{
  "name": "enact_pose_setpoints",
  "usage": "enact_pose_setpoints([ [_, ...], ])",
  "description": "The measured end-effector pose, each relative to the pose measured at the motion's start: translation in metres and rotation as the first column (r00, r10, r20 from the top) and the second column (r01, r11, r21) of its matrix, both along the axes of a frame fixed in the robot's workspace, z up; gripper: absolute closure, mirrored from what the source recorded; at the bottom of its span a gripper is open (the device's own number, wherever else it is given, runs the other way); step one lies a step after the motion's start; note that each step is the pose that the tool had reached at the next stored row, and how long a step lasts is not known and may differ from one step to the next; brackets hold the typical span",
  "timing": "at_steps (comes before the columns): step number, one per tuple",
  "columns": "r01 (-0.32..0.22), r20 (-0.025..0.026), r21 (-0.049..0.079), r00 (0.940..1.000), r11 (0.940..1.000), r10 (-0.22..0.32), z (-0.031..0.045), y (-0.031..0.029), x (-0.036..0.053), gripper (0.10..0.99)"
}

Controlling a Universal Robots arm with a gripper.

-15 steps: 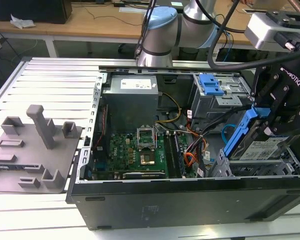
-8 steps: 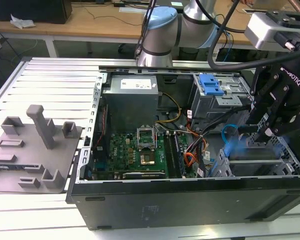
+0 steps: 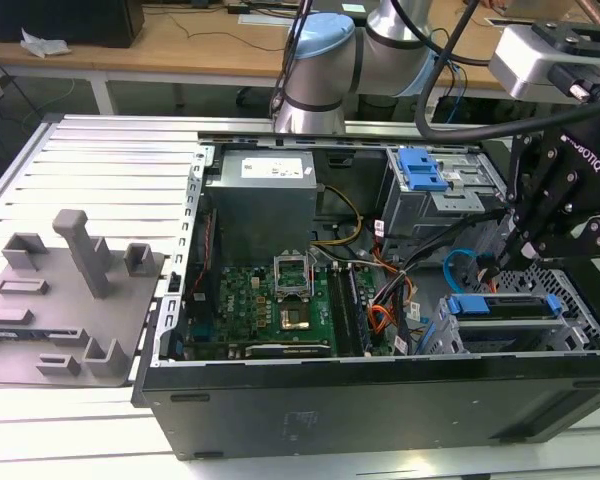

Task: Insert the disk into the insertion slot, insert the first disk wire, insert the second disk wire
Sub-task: 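Insert the disk into the insertion slot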

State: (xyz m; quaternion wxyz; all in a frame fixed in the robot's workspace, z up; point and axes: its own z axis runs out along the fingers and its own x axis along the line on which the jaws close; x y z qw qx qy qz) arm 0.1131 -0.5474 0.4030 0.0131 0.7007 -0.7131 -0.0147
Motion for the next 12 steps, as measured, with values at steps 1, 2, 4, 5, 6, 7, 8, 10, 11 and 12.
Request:
enact_pose_setpoints([
  [1,0.0,0.0,0.0,1.0,1.0,0.0,0.0,0.0,0.0,0.969],
  [2,0.0,0.0,0.0,1.0,1.0,0.0,0.0,0.0,0.0,0.969],
  [4,0.0,0.0,0.0,1.0,1.0,0.0,-0.0001,0.0,0.0,0.98],
  [5,0.0,0.0,0.0,1.0,1.0,0.0,-0.0001,0.0,0.0,0.98],
  [6,0.0,0.0,0.0,1.0,1.0,0.0,-0.0001,0.0,0.0,0.98],
  [7,0.0,0.0,0.0,1.0,1.0,0.0,-0.0001,0.0,0.0,0.98],
  [8,0.0,0.0,0.0,1.0,1.0,0.0,-0.0001,0.0,0.0001,0.98],
  [10,0.0,-0.001,0.0,1.0,1.0,0.0,-0.0001,0.0001,0.0078,0.98],
  [11,0.0,-0.0023,0.0,1.0,1.0,0.0,-0.0002,0.0001,0.014,0.98],
  [12,0.0,-0.0028,0.0,1.0,1.0,0.0,-0.0016,0.0002,0.0169,0.98],
])
